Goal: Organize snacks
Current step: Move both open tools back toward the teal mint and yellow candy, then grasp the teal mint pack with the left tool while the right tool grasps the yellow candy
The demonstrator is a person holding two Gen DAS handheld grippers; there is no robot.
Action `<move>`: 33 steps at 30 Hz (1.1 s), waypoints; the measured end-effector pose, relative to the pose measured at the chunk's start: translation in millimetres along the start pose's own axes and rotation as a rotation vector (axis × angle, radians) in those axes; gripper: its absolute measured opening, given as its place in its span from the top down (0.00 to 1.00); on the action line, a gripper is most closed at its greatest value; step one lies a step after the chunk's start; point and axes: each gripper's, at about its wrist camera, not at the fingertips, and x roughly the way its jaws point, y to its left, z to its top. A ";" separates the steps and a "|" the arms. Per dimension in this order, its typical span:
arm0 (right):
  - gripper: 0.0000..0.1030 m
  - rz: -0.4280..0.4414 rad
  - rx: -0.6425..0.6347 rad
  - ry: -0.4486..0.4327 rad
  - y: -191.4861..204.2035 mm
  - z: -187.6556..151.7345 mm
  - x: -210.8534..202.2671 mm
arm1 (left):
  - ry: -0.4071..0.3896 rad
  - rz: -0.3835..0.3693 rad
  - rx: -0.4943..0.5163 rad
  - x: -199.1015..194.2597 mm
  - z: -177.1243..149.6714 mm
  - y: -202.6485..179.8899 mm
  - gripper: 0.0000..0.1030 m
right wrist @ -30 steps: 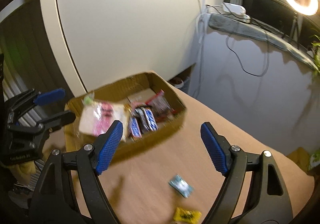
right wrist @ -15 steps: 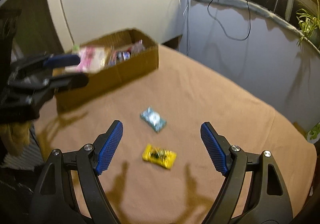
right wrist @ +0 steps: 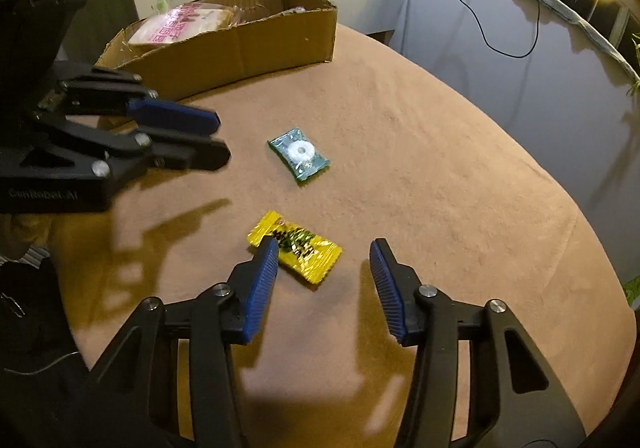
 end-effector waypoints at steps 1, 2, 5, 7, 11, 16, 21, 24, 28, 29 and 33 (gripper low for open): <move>0.51 0.012 -0.008 -0.004 -0.3 0.7 1.3 | 0.011 -0.006 -0.007 4.5 1.2 0.7 0.75; 0.51 0.018 -0.012 -0.006 -0.5 1.7 3.3 | 0.019 -0.012 -0.014 8.4 2.6 1.8 0.75; 0.51 0.040 -0.014 -0.009 -2.4 2.8 7.9 | 0.047 -0.030 -0.028 20.2 6.0 4.4 0.75; 0.51 0.065 -0.011 -0.015 -4.1 3.8 8.4 | 0.056 -0.032 -0.028 26.1 6.6 4.5 0.75; 0.51 0.096 0.007 -0.019 -8.0 3.8 7.0 | 0.051 -0.036 -0.028 31.0 12.0 4.0 0.75; 0.51 0.128 -0.028 -0.036 -4.8 5.1 5.9 | 0.049 -0.034 -0.026 36.5 19.0 6.0 0.75; 0.51 0.159 -0.072 -0.037 0.7 9.4 10.3 | 0.048 -0.023 -0.008 39.3 25.0 6.5 0.75; 0.51 0.166 -0.073 -0.023 0.6 9.0 14.4 | 0.051 -0.023 0.000 41.7 28.8 7.1 0.75; 0.60 0.158 -0.068 -0.028 0.1 5.6 13.5 | 0.062 -0.022 0.027 45.3 33.3 2.4 0.74; 0.62 0.154 -0.066 -0.028 -0.3 5.1 13.4 | 0.065 -0.019 0.037 45.7 34.3 2.5 0.74; 0.69 0.152 -0.047 -0.032 -4.2 4.1 11.5 | 0.071 0.003 0.068 50.5 37.8 -4.9 0.73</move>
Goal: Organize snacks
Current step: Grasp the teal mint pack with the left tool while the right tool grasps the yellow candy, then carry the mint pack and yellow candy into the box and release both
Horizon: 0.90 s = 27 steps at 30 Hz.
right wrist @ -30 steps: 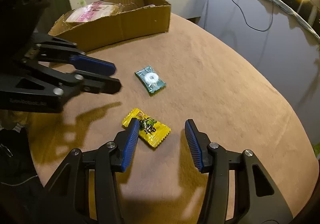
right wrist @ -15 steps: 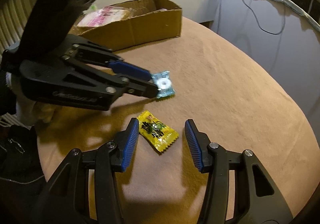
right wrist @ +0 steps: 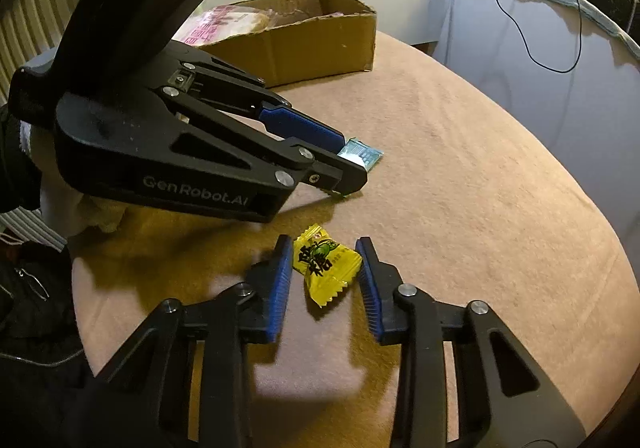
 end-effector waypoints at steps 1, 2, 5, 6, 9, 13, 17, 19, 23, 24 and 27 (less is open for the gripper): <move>0.72 -0.005 0.004 0.002 -0.8 0.0 0.1 | 0.001 0.009 0.009 1.6 0.7 -2.0 0.73; 0.75 -0.010 0.008 0.003 -1.7 -0.2 0.1 | 0.001 0.017 0.016 1.8 0.7 -3.4 0.73; 0.83 -0.009 0.023 0.005 -5.2 -1.6 -1.6 | 0.001 0.057 0.061 4.8 1.5 -12.7 0.73; 0.84 -0.009 0.025 0.006 -5.6 -2.6 -2.6 | 0.000 0.070 0.077 5.3 1.2 -15.3 0.73; 0.87 -0.018 0.043 0.003 -8.1 -5.7 -6.3 | -0.008 0.099 0.125 6.4 -2.0 -21.0 0.73; 0.88 -0.037 0.078 -0.011 -14.0 -10.1 -13.3 | -0.011 0.099 0.152 6.3 -4.1 -22.4 0.77; 0.88 -0.059 0.120 -0.023 -20.6 -13.7 -19.0 | -0.020 0.111 0.168 4.3 -7.5 -24.3 0.81; 0.88 -0.069 0.137 -0.030 -22.5 -14.6 -21.8 | -0.024 0.108 0.151 3.1 -8.3 -22.9 0.81; 0.89 -0.087 0.166 -0.045 -24.8 -16.1 -27.9 | -0.040 0.101 0.131 -5.5 -11.2 -20.3 0.81; 0.89 -0.087 0.171 -0.051 -24.7 -16.0 -30.3 | -0.047 0.099 0.127 -9.0 -12.0 -20.1 0.81; 0.89 -0.091 0.182 -0.075 -21.5 -15.4 -40.8 | -0.079 0.092 0.109 -25.5 -14.6 -15.1 0.81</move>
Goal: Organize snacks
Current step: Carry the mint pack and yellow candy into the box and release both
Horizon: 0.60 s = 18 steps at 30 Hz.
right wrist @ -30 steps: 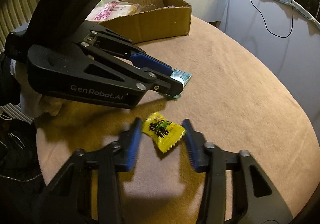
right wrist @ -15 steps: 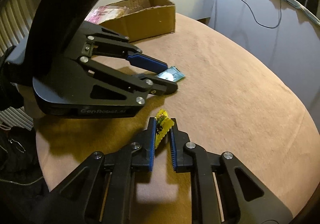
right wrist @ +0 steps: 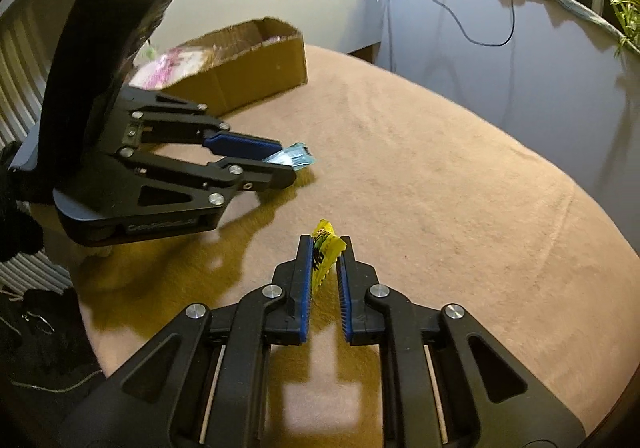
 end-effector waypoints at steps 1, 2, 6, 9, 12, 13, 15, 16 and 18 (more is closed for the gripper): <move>0.89 0.000 0.003 -0.009 1.7 1.5 -3.9 | -0.014 -0.001 -0.007 -6.9 -0.4 1.9 0.81; 0.89 -0.003 0.004 -0.016 3.3 1.3 -7.6 | -0.024 0.000 -0.009 -11.4 -0.6 3.3 0.81; 0.89 -0.007 -0.004 -0.045 14.4 8.6 -19.9 | -0.070 0.000 -0.031 -34.0 -3.1 13.6 0.81; 0.89 -0.006 -0.012 -0.061 23.3 17.0 -24.2 | -0.100 0.011 -0.048 -47.5 -2.3 15.0 0.81; 0.89 0.004 -0.009 -0.085 32.0 31.7 -27.0 | -0.133 0.032 -0.054 -64.7 -6.3 23.7 0.81; 0.89 0.006 -0.011 -0.088 35.4 37.0 -25.4 | -0.142 0.035 -0.061 -70.1 -7.8 27.5 0.81; 0.89 0.004 -0.017 -0.101 42.9 45.9 -27.0 | -0.164 0.045 -0.085 -81.6 -10.1 36.9 0.81; 0.89 0.008 -0.020 -0.108 47.4 51.3 -27.0 | -0.173 0.047 -0.095 -86.5 -11.5 42.0 0.81; 0.89 0.015 -0.032 -0.120 57.2 64.6 -24.6 | -0.185 0.066 -0.109 -94.9 -15.3 52.6 0.81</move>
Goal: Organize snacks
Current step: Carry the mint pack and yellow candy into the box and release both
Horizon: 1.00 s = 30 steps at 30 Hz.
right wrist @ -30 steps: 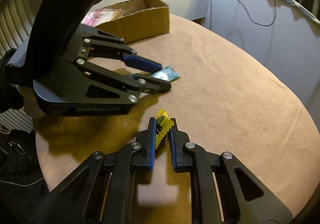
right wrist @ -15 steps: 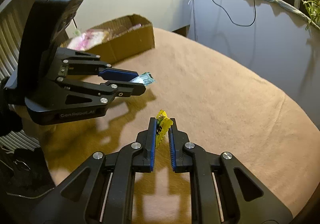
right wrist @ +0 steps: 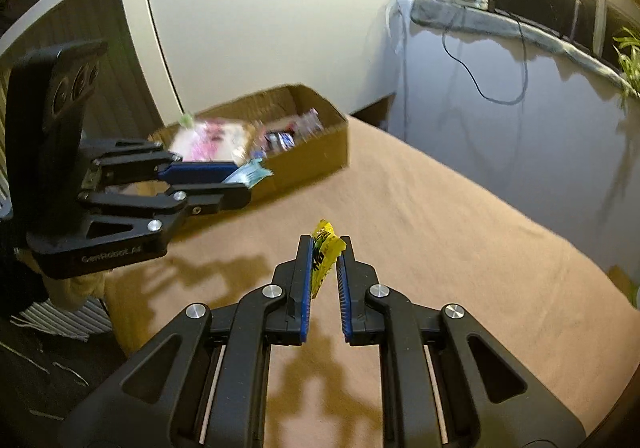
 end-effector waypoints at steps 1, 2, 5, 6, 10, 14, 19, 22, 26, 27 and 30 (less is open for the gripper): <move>0.89 0.003 -0.007 -0.005 3.8 5.3 2.0 | -0.005 0.008 -0.006 -3.1 -0.7 5.6 0.81; 0.89 0.005 -0.013 -0.008 7.5 11.5 5.0 | -0.011 0.014 -0.016 -6.4 -1.0 12.5 0.81; 0.89 0.020 -0.025 -0.014 15.8 27.4 14.0 | -0.028 0.031 -0.037 -15.0 -1.1 27.8 0.81; 0.89 0.024 -0.031 -0.017 20.6 34.8 18.8 | -0.035 0.036 -0.044 -17.5 -1.2 32.9 0.81; 0.89 0.039 -0.050 -0.020 33.1 53.7 32.3 | -0.048 0.055 -0.067 -23.0 -3.2 50.7 0.81; 0.89 0.051 -0.064 -0.018 43.4 69.3 46.8 | -0.055 0.080 -0.080 -26.9 -6.1 65.5 0.81; 0.89 0.058 -0.076 -0.002 52.7 85.2 70.2 | -0.062 0.108 -0.114 -32.4 -8.5 85.9 0.81; 0.89 0.067 -0.075 0.002 54.7 92.8 79.6 | -0.066 0.118 -0.127 -34.6 -10.0 95.6 0.81; 0.89 0.080 -0.073 0.013 59.0 100.7 92.5 | -0.068 0.133 -0.140 -35.7 -11.3 106.4 0.81; 0.89 0.081 -0.075 0.017 61.1 102.3 96.1 | -0.069 0.135 -0.144 -35.5 -11.0 108.6 0.81; 0.89 0.086 -0.080 0.027 65.5 106.2 105.8 | -0.071 0.141 -0.151 -34.7 -11.1 114.7 0.81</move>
